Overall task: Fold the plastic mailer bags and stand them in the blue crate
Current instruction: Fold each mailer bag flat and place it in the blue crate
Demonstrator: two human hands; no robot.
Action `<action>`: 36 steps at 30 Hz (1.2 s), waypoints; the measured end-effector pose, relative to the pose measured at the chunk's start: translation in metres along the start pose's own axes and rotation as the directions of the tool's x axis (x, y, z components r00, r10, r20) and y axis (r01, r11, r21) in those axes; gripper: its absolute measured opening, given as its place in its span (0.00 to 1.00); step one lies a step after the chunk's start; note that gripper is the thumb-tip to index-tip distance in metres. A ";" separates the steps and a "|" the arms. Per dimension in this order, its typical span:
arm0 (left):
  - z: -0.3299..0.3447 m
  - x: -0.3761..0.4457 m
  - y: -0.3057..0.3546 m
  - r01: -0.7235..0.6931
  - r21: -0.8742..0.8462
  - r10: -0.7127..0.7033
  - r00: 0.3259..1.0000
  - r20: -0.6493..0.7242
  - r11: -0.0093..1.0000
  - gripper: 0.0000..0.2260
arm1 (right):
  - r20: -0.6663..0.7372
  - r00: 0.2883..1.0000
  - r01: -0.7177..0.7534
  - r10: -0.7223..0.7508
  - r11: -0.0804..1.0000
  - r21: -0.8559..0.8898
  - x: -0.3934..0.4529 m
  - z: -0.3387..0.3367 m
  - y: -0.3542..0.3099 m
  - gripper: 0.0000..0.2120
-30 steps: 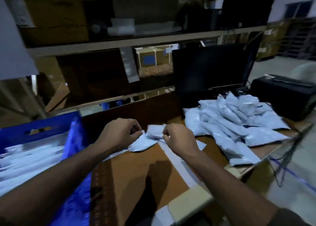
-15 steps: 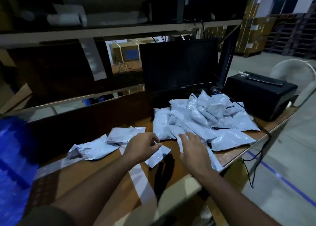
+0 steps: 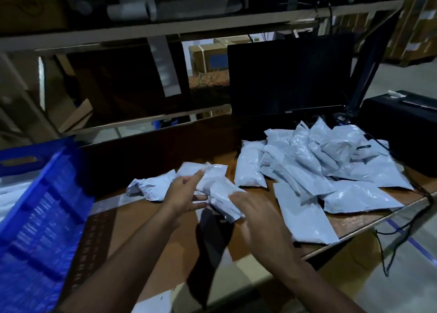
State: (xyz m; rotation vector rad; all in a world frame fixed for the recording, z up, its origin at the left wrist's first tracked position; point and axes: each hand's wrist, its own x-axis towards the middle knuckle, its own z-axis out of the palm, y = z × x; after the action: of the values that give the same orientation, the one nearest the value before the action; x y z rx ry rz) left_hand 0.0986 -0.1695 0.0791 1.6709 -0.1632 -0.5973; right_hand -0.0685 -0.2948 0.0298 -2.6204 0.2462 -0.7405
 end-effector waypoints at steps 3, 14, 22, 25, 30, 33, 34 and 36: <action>-0.037 -0.008 -0.017 0.024 -0.026 -0.027 0.993 -0.117 0.999 0.16 | 0.135 0.989 0.039 -0.054 0.993 0.112 -0.007 0.017 -0.010 0.33; -0.144 -0.076 -0.111 0.036 0.639 0.211 0.929 -0.305 0.769 0.27 | 0.321 0.933 0.158 -0.164 0.986 0.044 -0.012 0.084 -0.040 0.30; -0.129 -0.078 -0.101 -0.249 0.870 0.542 0.840 -0.024 0.425 0.21 | 0.281 0.951 0.143 -0.128 0.989 -0.035 0.005 0.087 -0.058 0.24; -0.120 -0.054 -0.115 -0.361 0.901 0.452 0.863 0.225 0.240 0.31 | 0.289 0.951 0.141 -0.112 0.987 -0.082 0.016 0.104 -0.068 0.21; -0.121 -0.052 -0.163 -0.408 0.903 0.308 0.883 0.354 0.132 0.32 | 0.394 0.910 0.227 -0.126 0.949 -0.219 -0.015 0.130 -0.057 0.26; -0.121 -0.045 -0.158 -0.429 0.887 0.390 0.856 0.340 0.169 0.36 | 0.393 0.913 0.215 -0.112 0.950 -0.228 -0.005 0.134 -0.055 0.25; -0.121 -0.043 -0.154 -0.424 0.889 0.389 0.858 0.335 0.171 0.37 | 0.401 0.912 0.205 -0.090 0.945 -0.254 0.000 0.135 -0.056 0.26; -0.121 -0.046 -0.152 -0.441 0.882 0.373 0.856 0.358 0.166 0.38 | 0.408 0.909 0.218 -0.084 0.930 -0.296 0.001 0.134 -0.057 0.25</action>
State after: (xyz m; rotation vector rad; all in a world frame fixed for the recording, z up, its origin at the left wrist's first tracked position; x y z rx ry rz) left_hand 0.0823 -0.0132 -0.0440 2.6308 -1.2294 -0.0301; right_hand 0.0071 -0.1989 -0.0499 -3.0698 0.0499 -0.2163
